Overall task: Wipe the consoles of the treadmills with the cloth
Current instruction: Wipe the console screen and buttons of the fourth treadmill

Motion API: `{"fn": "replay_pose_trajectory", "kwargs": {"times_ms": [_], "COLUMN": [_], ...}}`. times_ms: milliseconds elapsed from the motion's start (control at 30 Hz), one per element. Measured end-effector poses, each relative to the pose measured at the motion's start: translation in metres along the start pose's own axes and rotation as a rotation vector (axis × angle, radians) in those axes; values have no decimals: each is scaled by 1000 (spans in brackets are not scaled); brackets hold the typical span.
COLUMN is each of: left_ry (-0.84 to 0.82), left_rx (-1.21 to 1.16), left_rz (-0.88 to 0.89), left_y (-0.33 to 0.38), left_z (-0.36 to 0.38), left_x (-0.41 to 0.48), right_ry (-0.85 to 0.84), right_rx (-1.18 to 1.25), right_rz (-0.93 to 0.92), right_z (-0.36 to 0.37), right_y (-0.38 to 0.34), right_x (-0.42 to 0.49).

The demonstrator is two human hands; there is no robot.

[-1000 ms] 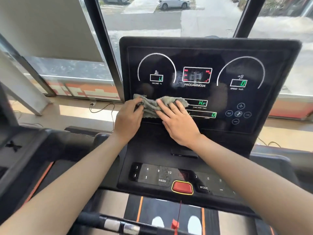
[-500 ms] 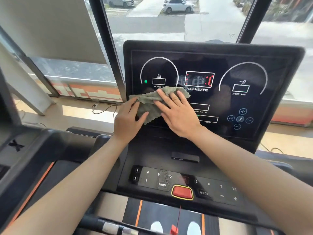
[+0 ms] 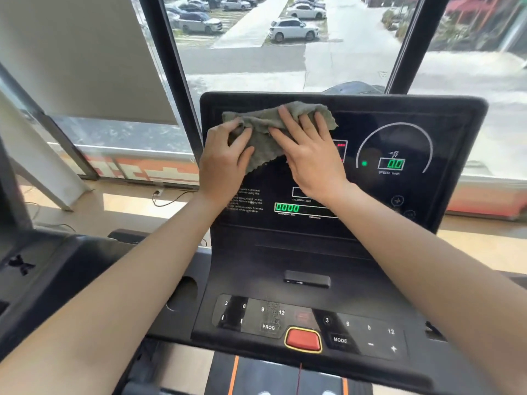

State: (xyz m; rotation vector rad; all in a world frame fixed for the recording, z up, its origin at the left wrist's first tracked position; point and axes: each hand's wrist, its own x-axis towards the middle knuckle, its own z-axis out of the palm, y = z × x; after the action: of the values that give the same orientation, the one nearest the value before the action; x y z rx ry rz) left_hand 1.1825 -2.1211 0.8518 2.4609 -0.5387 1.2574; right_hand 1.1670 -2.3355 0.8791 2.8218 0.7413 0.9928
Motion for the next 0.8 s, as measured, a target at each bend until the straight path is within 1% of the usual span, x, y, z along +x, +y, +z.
{"fn": "replay_pose_trajectory", "kwargs": {"times_ms": [67,167,333,400,500,567,633,800], "left_ry": [-5,-27,-156,-197,-216,-217,-177,-38], "left_rx": [-20,-52,-137,-165,-187,-174,-148,-130], "left_rz": [40,112,167,195,236,264,273,200], "left_y": [10,28,55,60,63,66,72,92], "left_z": [9,21,35,37,39,41,43,48], "left_x": [-28,-77,-146,-161,-157,-142,-121,-45], "right_ry": [-23,-104,-278,-333,-376,-372,-335,-171], "right_rx": [17,28,90,110,135,131,109,14], "right_rz": [-5,5,33,39,39,68,124,207], "right_z": [10,24,41,44,41,35,27,-2], "right_y": [-2,-7,-27,-30,-26,-16,-2,46], "right_x": [-31,-91,-183,-205,-219,-214,-197,-135]}}
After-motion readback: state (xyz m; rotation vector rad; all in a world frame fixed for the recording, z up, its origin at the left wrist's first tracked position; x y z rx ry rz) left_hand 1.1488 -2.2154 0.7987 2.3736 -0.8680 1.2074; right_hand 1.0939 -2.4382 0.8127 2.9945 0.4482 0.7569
